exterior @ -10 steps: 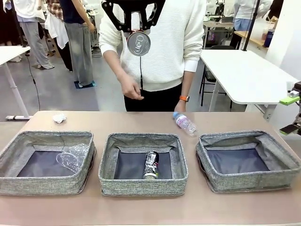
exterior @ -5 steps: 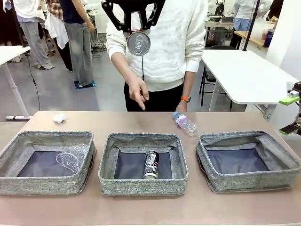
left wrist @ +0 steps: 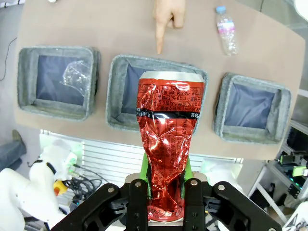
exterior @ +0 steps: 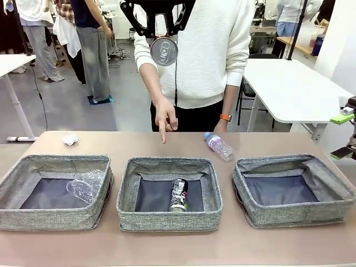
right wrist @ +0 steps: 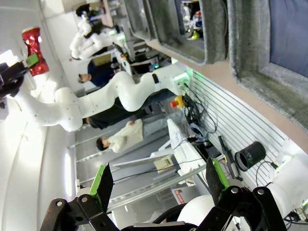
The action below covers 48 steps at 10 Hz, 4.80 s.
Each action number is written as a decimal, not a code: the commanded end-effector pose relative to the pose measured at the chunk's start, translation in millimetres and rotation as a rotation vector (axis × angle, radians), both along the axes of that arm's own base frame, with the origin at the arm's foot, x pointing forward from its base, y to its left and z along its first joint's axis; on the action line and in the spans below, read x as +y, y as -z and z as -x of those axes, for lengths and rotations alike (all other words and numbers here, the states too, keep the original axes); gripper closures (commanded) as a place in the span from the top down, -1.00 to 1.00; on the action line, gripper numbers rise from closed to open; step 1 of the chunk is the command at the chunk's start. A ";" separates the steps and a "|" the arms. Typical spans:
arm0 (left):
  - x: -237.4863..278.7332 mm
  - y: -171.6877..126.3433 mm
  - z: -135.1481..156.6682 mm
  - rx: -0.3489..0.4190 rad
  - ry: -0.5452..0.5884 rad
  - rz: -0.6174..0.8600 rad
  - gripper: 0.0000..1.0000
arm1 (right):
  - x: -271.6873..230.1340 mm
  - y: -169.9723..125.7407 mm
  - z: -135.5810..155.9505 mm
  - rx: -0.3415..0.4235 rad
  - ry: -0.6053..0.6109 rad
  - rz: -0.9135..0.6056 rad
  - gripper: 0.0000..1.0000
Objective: Sort the waste into the appropriate baskets.
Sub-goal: Place the picked waste into the Fabric basket indicated by the person.
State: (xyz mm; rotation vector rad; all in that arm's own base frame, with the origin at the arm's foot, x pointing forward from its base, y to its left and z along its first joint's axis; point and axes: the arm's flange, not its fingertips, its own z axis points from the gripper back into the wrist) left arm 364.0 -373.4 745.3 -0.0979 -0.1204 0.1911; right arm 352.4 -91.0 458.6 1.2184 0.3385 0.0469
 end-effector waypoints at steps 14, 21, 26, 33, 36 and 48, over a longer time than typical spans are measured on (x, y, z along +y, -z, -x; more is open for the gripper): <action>-4.7 264.1 41.8 -0.079 0.069 -0.084 -0.45 | 0.5 -4.4 -0.5 0.009 0.005 -0.003 1.00; -0.1 264.4 31.5 -0.098 0.065 -0.040 1.00 | 0.5 -4.4 -0.5 0.009 0.005 -0.003 1.00; 3.8 258.7 30.7 -0.078 0.103 0.035 1.00 | 0.5 -4.4 -0.5 0.009 0.005 -0.003 1.00; 178.0 184.7 35.5 -0.127 0.697 1.086 1.00 | 0.5 -4.4 -0.5 0.009 0.005 -0.003 1.00; 312.1 225.7 74.8 -0.227 0.295 1.168 1.00 | 0.5 -4.4 -0.5 0.009 0.005 -0.003 1.00; 408.6 232.7 58.0 -0.268 0.137 1.305 1.00 | 0.5 -4.4 -0.5 0.009 0.005 -0.003 1.00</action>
